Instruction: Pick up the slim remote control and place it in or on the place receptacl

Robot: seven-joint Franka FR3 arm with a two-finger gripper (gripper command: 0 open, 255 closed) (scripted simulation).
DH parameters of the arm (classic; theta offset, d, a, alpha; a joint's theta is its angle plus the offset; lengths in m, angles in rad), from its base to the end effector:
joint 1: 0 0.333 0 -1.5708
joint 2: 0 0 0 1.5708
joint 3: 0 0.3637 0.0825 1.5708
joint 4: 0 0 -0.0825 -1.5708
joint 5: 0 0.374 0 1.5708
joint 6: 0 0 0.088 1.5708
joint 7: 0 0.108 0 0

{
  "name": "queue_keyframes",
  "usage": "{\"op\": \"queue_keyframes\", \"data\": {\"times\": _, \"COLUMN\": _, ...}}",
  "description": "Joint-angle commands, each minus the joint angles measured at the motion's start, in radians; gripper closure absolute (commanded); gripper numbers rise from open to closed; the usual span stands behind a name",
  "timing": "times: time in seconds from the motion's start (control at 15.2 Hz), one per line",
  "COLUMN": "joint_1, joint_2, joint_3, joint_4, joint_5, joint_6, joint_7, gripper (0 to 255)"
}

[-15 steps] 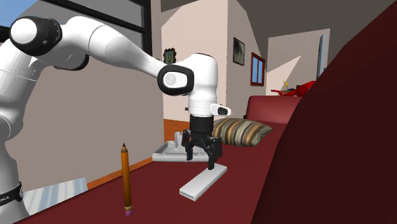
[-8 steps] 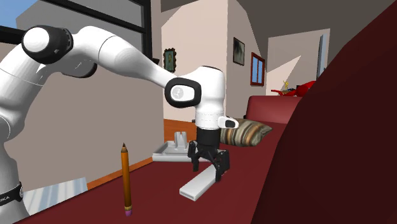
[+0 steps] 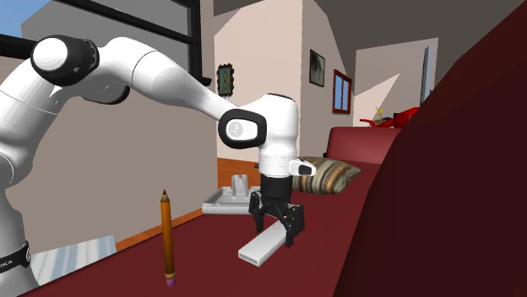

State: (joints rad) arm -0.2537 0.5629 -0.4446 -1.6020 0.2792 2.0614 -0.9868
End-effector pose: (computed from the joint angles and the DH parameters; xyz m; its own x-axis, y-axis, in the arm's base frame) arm 0.5739 -0.3952 0.3678 0.9787 0.2048 -0.0164 0.2040 -0.9782 -0.0397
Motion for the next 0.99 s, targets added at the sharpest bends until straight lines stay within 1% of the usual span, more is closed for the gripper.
{"op": "queue_keyframes", "data": {"times": 0.0, "joint_1": 0.000, "joint_2": 0.000, "joint_3": 0.000, "joint_4": 0.000, "joint_5": 0.000, "joint_6": 0.000, "joint_7": 0.000, "gripper": 0}}
{"op": "queue_keyframes", "data": {"times": 0.07, "joint_1": 0.000, "joint_2": 0.000, "joint_3": 0.000, "joint_4": 0.000, "joint_5": 0.000, "joint_6": 0.000, "joint_7": 0.000, "gripper": 255}}
{"op": "queue_keyframes", "data": {"times": 0.66, "joint_1": 0.000, "joint_2": 0.000, "joint_3": 0.000, "joint_4": 0.000, "joint_5": 0.000, "joint_6": 0.000, "joint_7": 0.000, "gripper": 255}}
{"op": "queue_keyframes", "data": {"times": 0.92, "joint_1": 0.003, "joint_2": -0.023, "joint_3": -0.007, "joint_4": 0.020, "joint_5": -0.012, "joint_6": -0.041, "joint_7": 0.008, "gripper": 255}}
